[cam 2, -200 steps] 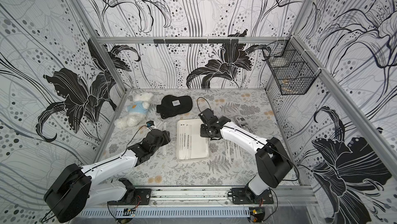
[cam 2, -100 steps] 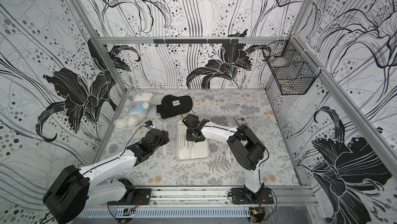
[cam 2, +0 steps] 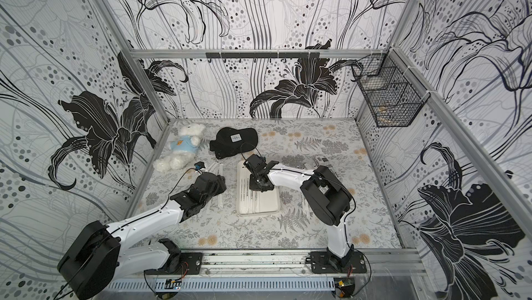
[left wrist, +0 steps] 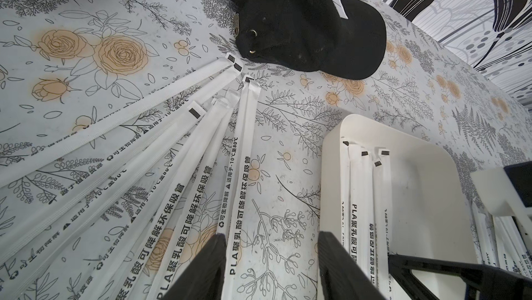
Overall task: Put the straws into the storage box
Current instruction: Place the straw in the storage box.
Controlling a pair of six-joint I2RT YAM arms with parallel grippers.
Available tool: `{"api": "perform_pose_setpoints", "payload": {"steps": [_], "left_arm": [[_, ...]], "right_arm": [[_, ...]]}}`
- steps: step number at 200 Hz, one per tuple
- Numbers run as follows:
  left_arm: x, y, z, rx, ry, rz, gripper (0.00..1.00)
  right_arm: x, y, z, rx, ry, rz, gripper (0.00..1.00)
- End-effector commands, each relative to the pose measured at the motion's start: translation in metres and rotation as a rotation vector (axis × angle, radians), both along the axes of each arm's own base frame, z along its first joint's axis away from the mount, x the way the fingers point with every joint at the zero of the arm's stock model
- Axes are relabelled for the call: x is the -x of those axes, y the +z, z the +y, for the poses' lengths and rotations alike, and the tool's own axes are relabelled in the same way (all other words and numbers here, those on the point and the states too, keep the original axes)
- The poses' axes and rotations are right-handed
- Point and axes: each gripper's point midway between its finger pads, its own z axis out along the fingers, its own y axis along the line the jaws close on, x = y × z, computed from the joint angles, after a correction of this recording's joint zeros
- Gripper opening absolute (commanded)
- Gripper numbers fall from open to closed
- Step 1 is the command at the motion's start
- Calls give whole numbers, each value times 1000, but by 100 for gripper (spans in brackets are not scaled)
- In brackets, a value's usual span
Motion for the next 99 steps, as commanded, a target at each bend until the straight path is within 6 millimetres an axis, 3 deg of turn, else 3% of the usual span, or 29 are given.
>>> {"api": "perform_pose_setpoints", "payload": {"steps": [1,33,99], "left_arm": [[0,2,2,7,5,-9,52],[0,2,2,-6,-2,-1,49],[-17,-5,11,-4,-51,61,44]], "right_arm": [[2,-8,0,11,-25,19,17],[3,-4,-2,10,-37,18,17],[-4,51,-1,-47,-24,-59,23]]}}
